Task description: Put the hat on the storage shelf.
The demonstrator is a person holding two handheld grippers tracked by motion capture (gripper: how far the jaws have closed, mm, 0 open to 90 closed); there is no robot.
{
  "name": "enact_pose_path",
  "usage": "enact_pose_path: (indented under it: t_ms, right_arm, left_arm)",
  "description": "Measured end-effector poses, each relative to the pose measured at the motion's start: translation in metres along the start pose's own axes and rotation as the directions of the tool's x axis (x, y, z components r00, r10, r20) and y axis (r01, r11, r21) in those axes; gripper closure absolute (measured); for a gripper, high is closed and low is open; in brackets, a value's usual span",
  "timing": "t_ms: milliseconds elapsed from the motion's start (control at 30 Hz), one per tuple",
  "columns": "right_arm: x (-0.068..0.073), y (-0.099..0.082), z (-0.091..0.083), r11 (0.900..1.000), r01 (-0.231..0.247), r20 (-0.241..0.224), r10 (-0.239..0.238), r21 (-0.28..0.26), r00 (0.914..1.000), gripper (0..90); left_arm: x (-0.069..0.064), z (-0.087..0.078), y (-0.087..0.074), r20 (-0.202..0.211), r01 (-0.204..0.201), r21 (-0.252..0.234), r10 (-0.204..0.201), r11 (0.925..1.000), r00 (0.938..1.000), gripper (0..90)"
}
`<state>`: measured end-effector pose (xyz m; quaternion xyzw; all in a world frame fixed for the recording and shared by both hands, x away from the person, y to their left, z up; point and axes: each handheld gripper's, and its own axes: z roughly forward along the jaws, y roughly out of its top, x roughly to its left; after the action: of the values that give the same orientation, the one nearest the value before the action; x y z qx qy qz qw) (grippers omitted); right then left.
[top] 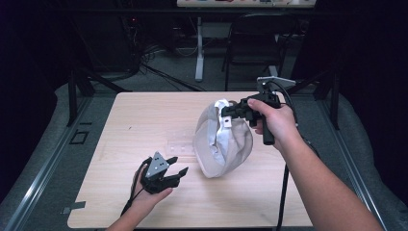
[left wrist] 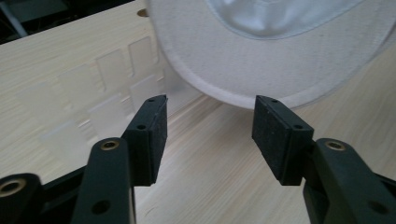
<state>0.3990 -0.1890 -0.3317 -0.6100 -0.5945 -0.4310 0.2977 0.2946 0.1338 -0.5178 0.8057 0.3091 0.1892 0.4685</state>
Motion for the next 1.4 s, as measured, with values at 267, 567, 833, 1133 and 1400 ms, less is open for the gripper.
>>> enact_pose_path:
  t_ms: [267,567,833,1133,1400]
  right_arm:
    - [0.005,0.007,0.002,0.9997,-0.001,-0.007,0.001,-0.025,1.0,81.7]
    - [0.013,0.012,0.006,0.9994,0.005,-0.012,-0.006,-0.034,0.9999,81.7]
    - [0.018,0.012,0.008,0.9991,0.01,-0.012,-0.01,-0.041,0.9999,81.6]
    - [0.018,0.012,0.005,0.999,0.013,0.001,-0.013,-0.042,0.9999,81.6]
    - [0.026,0.012,0.006,0.9988,0.027,-0.001,-0.027,-0.041,0.9996,81.4]
  left_arm:
    - [-0.022,0.01,0.016,0.041,-0.047,-0.034,0.048,0.9983,0.998,44.8]
    - [-0.04,0.019,0.027,0.072,-0.096,-0.019,0.097,0.9952,0.9927,42.1]
    - [-0.057,0.035,0.038,0.023,-0.139,0.05,0.138,0.989,0.9901,50.8]
    - [-0.05,0.037,0.04,-0.058,-0.167,0.107,0.174,0.9802,0.9831,74.9]
    - [-0.038,0.034,0.043,-0.029,-0.142,0.087,0.145,0.986,0.989,82.0]
